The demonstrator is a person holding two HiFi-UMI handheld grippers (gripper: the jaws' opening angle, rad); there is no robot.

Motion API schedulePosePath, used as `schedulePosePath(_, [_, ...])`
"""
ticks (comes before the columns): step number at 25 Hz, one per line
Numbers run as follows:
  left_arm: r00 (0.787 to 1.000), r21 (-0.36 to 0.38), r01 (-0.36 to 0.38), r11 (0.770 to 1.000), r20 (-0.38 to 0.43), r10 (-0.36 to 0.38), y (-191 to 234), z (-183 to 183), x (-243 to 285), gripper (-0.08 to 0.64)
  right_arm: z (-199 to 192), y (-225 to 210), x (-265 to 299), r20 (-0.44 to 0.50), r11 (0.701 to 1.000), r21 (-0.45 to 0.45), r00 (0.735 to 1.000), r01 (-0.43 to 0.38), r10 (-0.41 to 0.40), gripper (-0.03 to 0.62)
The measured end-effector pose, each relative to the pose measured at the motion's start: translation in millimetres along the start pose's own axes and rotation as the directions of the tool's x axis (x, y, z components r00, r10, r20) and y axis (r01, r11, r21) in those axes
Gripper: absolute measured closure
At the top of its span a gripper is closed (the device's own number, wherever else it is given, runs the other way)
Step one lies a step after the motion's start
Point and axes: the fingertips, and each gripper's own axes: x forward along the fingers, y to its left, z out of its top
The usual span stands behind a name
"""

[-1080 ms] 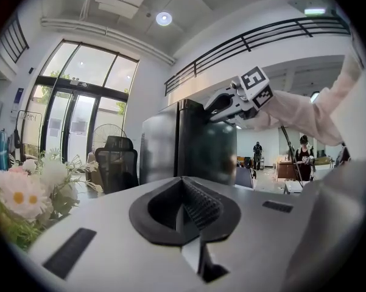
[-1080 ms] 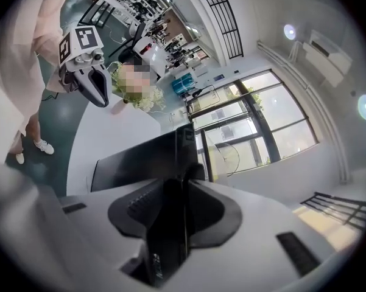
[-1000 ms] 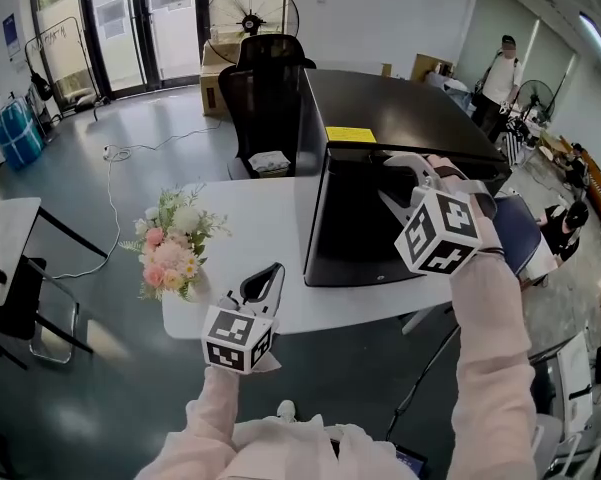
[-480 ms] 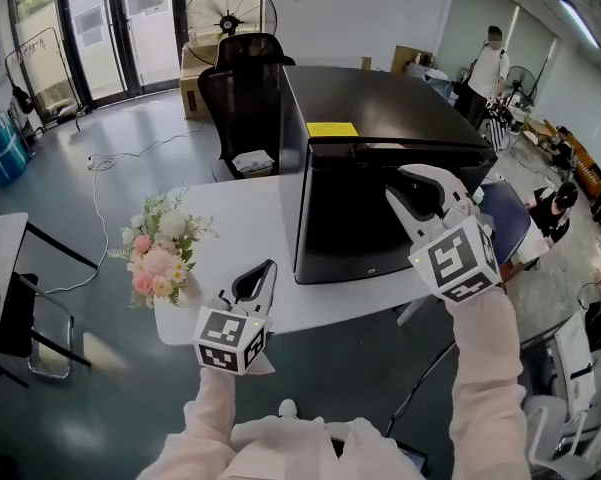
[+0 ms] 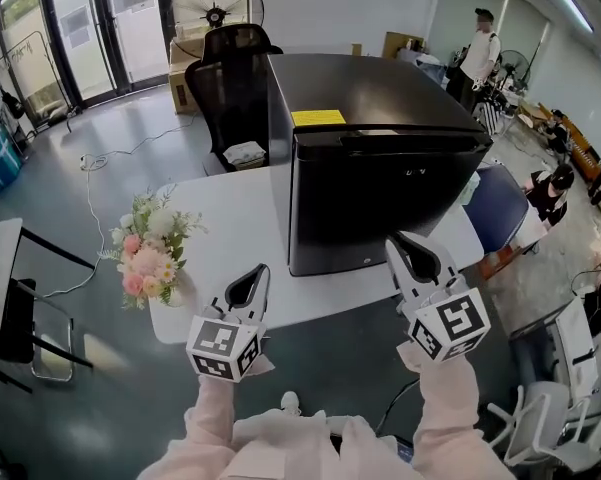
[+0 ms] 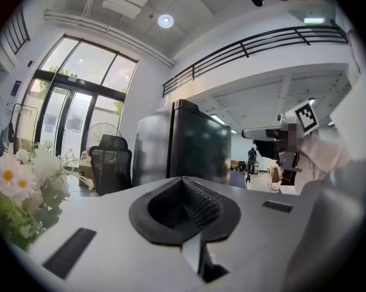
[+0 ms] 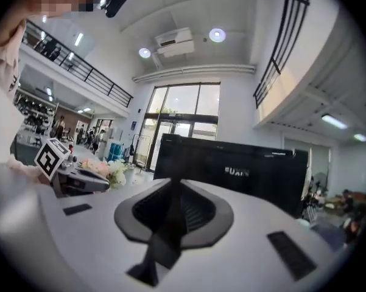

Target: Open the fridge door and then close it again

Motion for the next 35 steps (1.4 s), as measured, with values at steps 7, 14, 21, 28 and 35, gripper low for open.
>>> schedulePosePath(7, [1.0, -0.027, 0.017, 1.0, 0.0, -0.017, -12.0, -15.7, -13.8, 0.549, -55.3, 36.9, -11.3, -0.002, 0.975, 0.22, 1.0, -0.024, 0.025, 0.572])
schedulePosePath(14, [1.0, -0.042, 0.026, 0.999, 0.0, -0.026, -18.3, -28.0, -30.5, 0.549, -91.6, 72.2, -18.3, -0.05, 0.957, 0.278, 0.994, -0.081, 0.099, 0.584])
schedulePosePath(21, [1.0, -0.047, 0.024, 0.999, -0.007, -0.025, -20.1, -32.8, -36.4, 0.549, -96.5, 87.8, -15.2, -0.051, 0.954, 0.29, 0.994, -0.082, 0.101, 0.586])
schedulePosePath(28, [1.0, -0.043, 0.017, 0.999, -0.015, -0.017, -19.0, -34.9, -36.8, 0.549, -96.4, 90.0, -13.9, -0.043, 0.948, 0.306, 0.993, -0.09, 0.108, 0.586])
schedulePosePath(35, [1.0, -0.044, 0.012, 0.999, -0.015, -0.012, -22.9, -33.7, -36.3, 0.549, -94.0, 92.6, -14.4, -0.039, 0.946, 0.305, 0.991, -0.113, 0.131, 0.586])
